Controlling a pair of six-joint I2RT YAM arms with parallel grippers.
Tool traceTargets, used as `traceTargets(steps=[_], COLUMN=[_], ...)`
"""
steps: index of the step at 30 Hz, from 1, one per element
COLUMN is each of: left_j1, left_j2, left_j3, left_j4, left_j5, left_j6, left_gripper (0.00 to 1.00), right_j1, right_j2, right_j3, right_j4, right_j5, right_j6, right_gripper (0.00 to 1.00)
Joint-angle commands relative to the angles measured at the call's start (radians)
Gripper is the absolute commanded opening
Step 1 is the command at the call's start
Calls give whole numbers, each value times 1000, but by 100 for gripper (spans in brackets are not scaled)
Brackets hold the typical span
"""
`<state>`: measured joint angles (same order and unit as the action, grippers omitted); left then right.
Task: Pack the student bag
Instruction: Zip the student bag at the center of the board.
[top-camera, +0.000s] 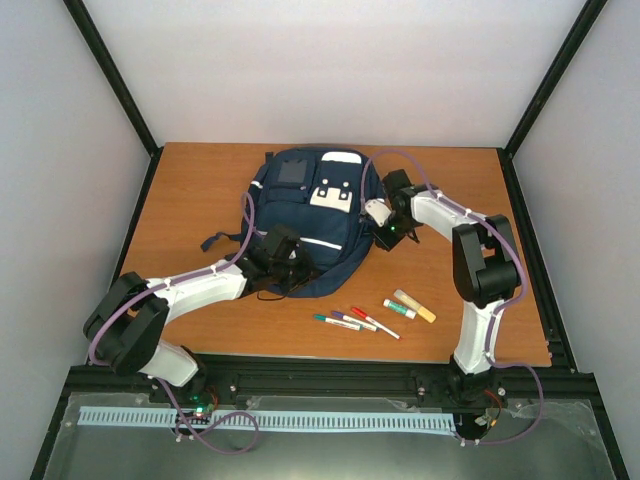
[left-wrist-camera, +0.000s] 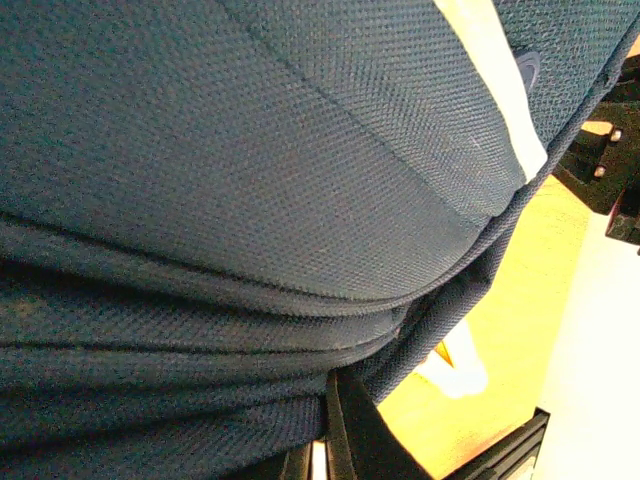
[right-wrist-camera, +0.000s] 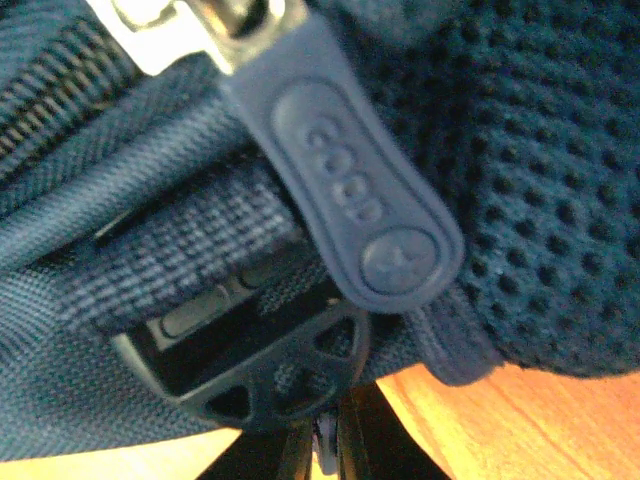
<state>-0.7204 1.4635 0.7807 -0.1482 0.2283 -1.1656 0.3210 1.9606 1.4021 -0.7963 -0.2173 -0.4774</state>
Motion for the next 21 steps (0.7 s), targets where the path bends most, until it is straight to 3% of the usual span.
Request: traceTargets(steps=[1,7,8,9,15,21], left_j1=[-6,-7,-6,-6,-7,-12], left_j2=[-6,29,37,46,93,182], left_j3=[22,57,64,73,116,187], left_j4=[-4,-5,-5,-5,-3,16], left_j5=[-18,-20,-19,-16,-23,-7], left_j6=[37,58,63,67,87,112], left_gripper=[1,1,1,1,1,2], right_j1=[-36,-36,-36,-36,-25,9], right_j2=[-76,-264,-306,-346,-581,-614], right_j3=[-19,-90,-108,-126,-215,-274], right_j4=[40,22,26,30,47,-31], right_j5=[39,-62,-84,-93,-39,-103], right_j6=[26,35,36,46,83,48], right_gripper=[10,60,90,99,100,100])
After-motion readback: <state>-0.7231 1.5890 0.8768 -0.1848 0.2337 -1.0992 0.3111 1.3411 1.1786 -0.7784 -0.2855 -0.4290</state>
